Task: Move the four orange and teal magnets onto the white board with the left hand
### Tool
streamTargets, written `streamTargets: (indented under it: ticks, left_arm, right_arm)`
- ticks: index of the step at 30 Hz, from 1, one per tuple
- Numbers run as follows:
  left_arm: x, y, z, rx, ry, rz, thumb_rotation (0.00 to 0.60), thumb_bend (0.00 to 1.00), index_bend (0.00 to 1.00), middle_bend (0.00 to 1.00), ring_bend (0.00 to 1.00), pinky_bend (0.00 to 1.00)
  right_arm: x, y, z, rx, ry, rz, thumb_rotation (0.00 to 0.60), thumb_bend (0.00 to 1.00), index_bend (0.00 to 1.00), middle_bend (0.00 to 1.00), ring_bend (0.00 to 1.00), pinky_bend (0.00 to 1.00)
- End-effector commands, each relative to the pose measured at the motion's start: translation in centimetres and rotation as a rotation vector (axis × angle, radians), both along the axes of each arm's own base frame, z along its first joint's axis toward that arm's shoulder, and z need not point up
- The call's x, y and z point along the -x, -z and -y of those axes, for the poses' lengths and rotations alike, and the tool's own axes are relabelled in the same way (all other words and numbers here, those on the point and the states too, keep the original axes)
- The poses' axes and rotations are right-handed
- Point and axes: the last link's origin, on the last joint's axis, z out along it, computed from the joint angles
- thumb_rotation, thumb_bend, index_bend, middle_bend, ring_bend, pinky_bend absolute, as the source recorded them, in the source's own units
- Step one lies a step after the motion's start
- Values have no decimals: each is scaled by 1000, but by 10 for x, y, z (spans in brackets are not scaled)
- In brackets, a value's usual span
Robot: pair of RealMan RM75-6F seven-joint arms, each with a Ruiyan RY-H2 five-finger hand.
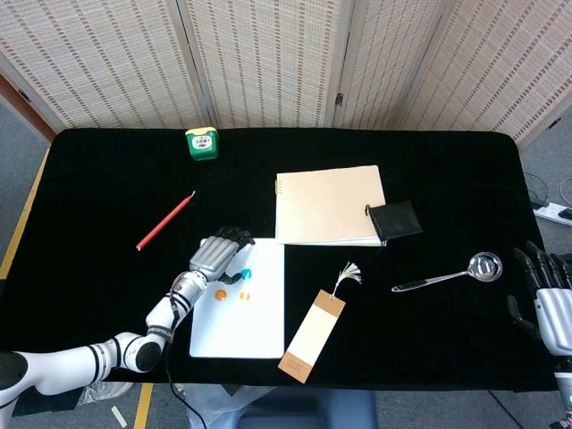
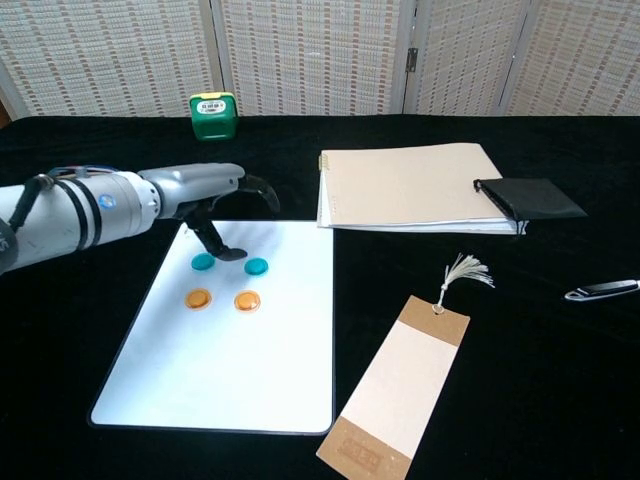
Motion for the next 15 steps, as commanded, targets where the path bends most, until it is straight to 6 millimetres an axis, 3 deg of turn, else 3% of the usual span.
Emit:
streamTargets:
  ticks: [1,8,15]
  left_arm:
    - [9,-34,0,-82,-19,82,600,366,231,134,0,0]
    - [46,-96,10,-259,-70,156,600,367,244,134,0,0]
    - [93,-139,45,-453,-91,136,600,368,266,134,0,0]
  right_arm:
    - [0,-1,0,-1,1,0,600,529,0,21,0,0]
    - [-1,-3,4,-31,-7,20,600,529,0,21,0,0]
    - [-1,-4,11,-64,-10,36,600,530,0,20,0,0]
